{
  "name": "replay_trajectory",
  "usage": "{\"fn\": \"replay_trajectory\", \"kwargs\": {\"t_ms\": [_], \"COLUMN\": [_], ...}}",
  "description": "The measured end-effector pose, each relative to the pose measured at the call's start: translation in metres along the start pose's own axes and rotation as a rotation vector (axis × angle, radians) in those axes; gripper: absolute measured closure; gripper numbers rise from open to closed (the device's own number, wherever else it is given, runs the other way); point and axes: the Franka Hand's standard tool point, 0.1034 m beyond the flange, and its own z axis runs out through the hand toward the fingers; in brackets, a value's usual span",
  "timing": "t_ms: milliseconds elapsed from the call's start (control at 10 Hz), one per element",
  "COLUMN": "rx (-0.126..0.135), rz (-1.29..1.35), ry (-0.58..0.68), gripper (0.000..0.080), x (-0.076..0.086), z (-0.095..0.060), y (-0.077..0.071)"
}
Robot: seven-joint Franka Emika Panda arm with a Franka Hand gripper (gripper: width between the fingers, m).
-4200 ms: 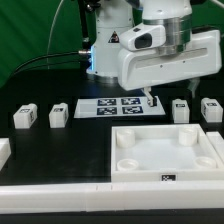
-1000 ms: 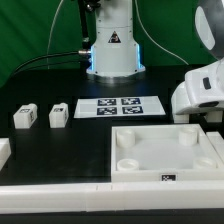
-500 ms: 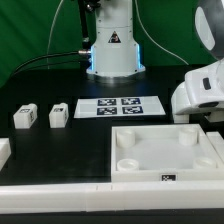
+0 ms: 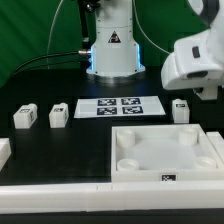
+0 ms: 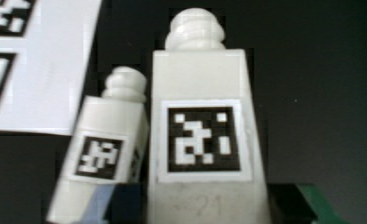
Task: Assemble one leg
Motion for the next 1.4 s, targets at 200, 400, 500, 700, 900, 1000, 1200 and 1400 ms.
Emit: {"fn": "replay_trajectory", "kwargs": {"t_ms": [200,400,500,700,900,1000,1200,1400], "rx": [0.011,0.011,0.013,0.026,0.030,0.033,0.026,0.028], "rz": [-0.003,-0.006,-0.005,-0.007,-0.013,-0.033,-0.060,-0.079], "ry": [0.010,0.047,0.057,0.311,0.476,0.587,0.724,0.924], "gripper": [0.0508,0.0508,0.0508,0.0508,0.0507,0.0507,0.0507,0.0507], "x": [-0.010,-0.006,-0.004,0.007,0.007,0.010,0.005,0.008], "z": [-0.019,-0.015,-0.015,-0.023,-0.022,-0.028,-0.046,-0.079], "y": [0.013,0.010,0.010,0.008,0.008,0.009,0.027,0.038]}}
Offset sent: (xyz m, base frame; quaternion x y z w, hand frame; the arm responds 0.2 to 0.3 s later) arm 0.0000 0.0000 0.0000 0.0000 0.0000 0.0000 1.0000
